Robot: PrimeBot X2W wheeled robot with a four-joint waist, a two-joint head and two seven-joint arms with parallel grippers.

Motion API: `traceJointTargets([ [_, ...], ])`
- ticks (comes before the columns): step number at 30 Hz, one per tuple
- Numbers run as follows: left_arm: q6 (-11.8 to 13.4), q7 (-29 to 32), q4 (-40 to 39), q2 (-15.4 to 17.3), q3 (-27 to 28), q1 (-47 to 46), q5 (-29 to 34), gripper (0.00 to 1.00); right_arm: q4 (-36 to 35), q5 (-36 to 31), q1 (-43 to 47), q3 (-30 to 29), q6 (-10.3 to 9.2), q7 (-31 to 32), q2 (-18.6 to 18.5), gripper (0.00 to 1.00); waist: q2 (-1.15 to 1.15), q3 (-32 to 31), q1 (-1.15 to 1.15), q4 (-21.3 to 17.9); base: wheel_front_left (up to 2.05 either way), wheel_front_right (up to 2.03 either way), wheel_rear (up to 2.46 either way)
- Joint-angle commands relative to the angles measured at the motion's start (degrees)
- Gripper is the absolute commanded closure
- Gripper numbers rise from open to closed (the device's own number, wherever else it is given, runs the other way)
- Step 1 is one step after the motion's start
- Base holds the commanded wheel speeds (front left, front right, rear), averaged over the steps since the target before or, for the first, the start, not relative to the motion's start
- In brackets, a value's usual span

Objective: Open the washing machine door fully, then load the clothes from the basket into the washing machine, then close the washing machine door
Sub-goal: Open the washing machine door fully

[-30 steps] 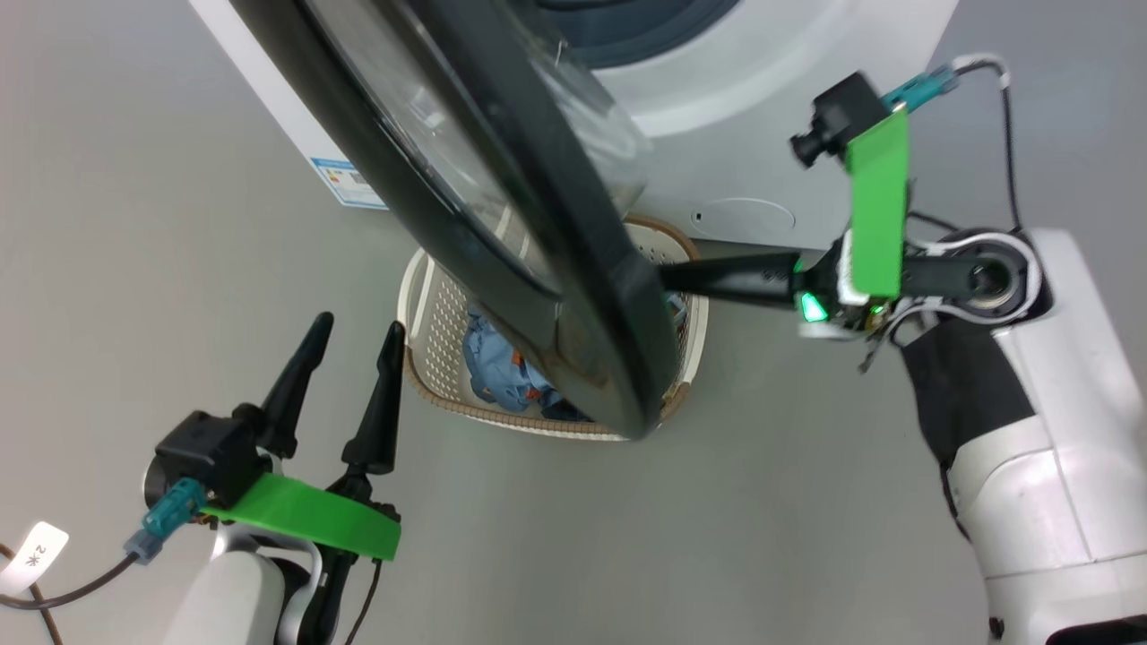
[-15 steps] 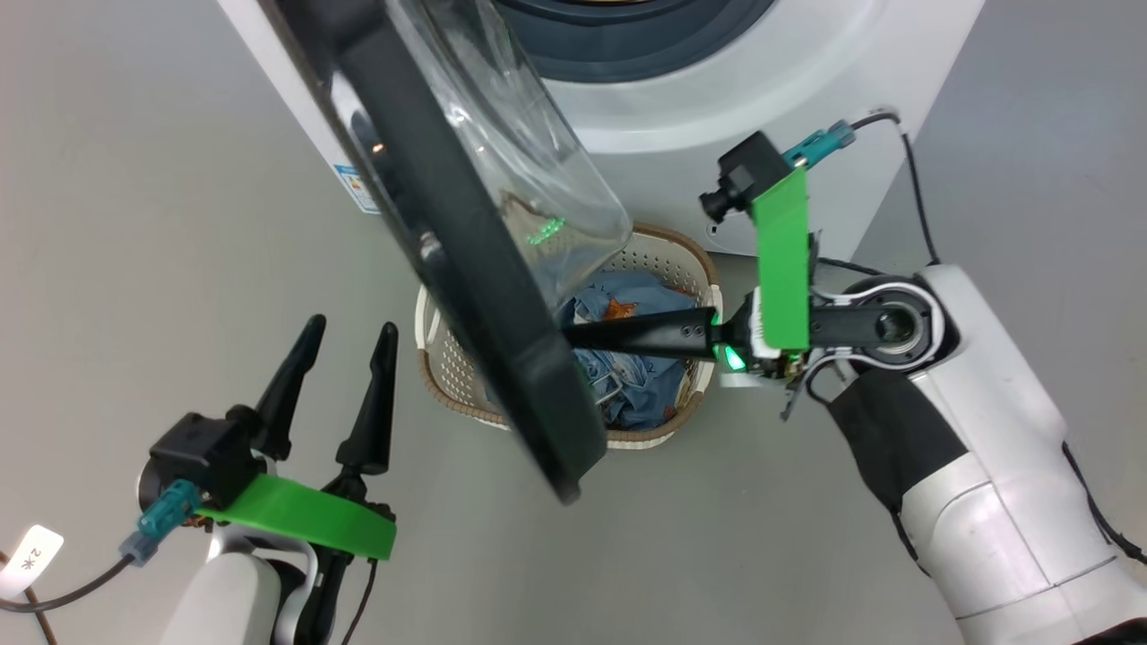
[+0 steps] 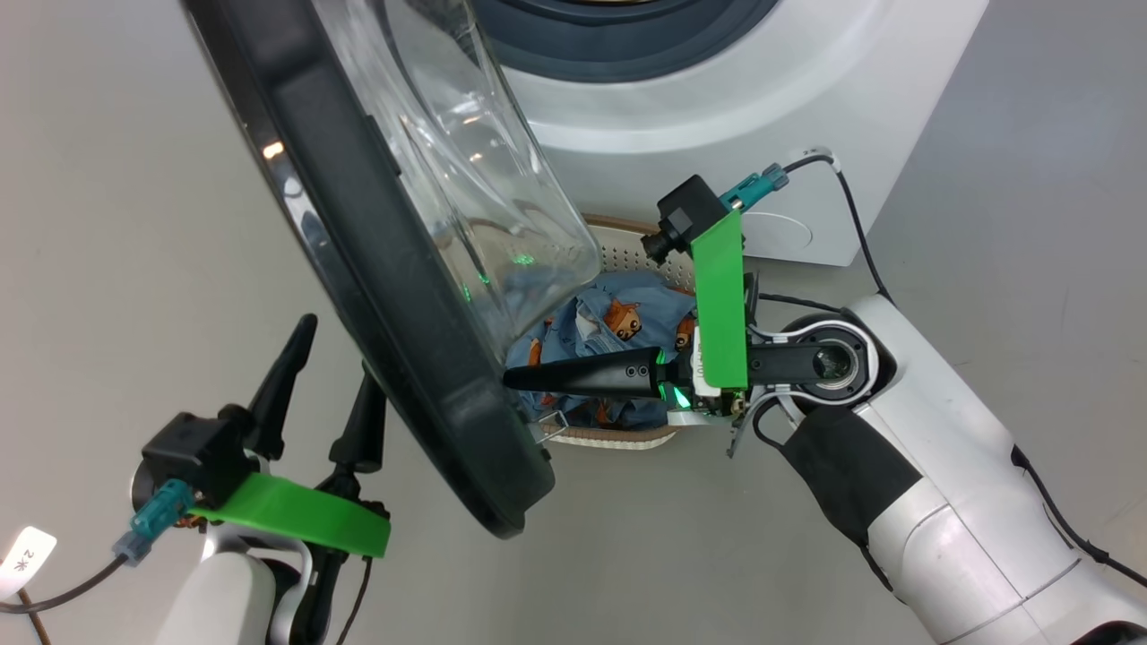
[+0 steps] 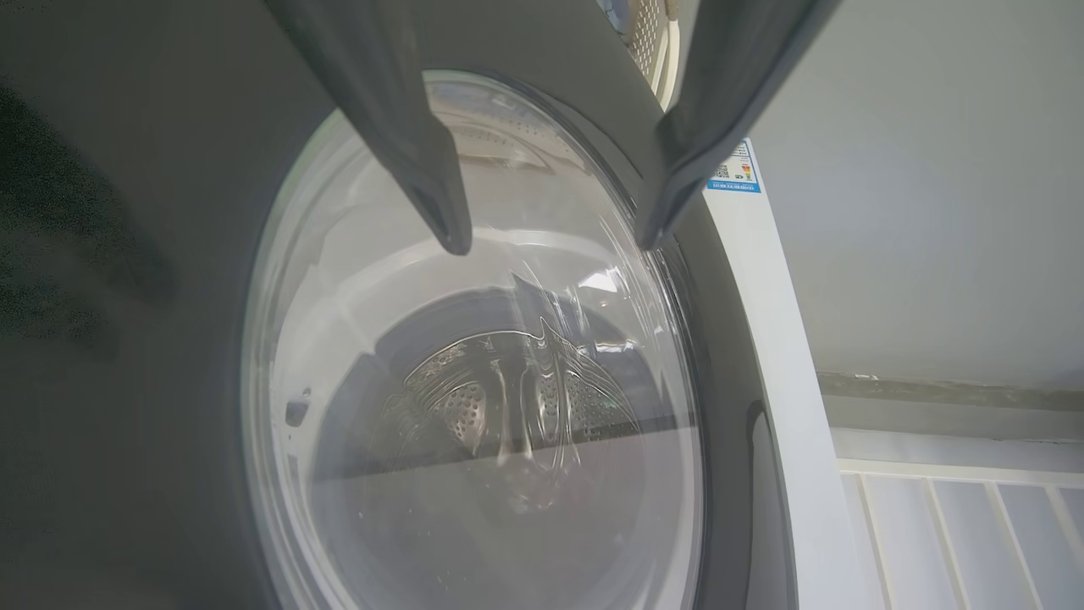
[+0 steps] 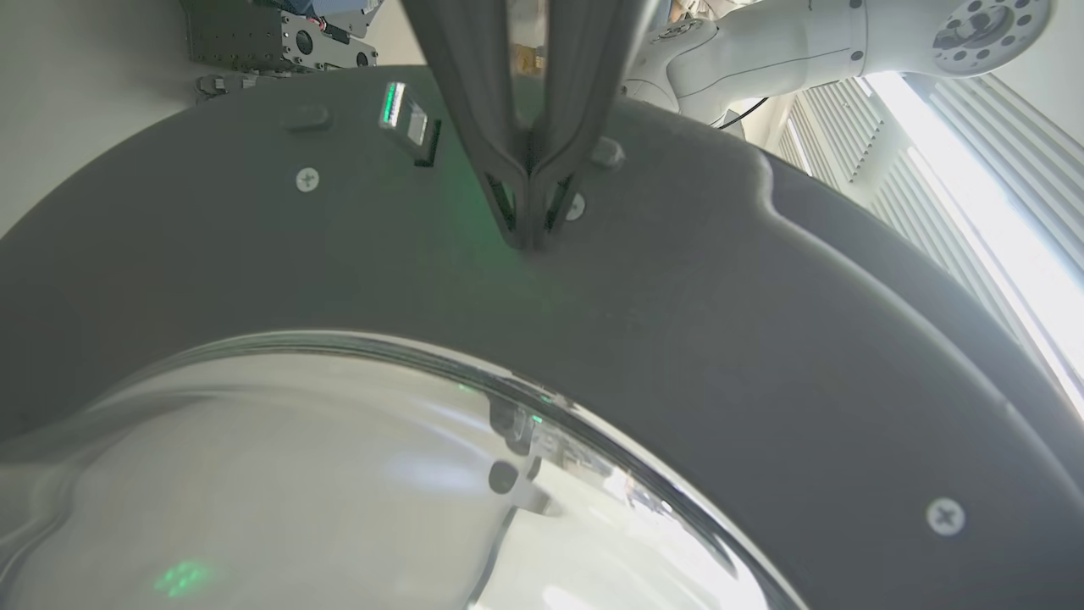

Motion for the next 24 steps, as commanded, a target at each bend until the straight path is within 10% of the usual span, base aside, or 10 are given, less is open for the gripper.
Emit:
traceJointTargets([
  [1,-0.1,-0.4,-1.0,1.5,2.3,-0.1,0.7,0.00,-1.4,0.9,1.0,0.9,0.18,-0.6,2.1,1.00,0.00,-0.1,0.00,-0.1,0.00,0.00,0.00],
  [24,-0.1,-0.4,-0.4,2.4,5.0,3.4,1.7,0.00,-7.6,6.8,10.5,-4.4,0.18,-10.1,-4.6,1.00,0.00,-6.0,0.00,-4.8,0.00,0.00,0.00],
])
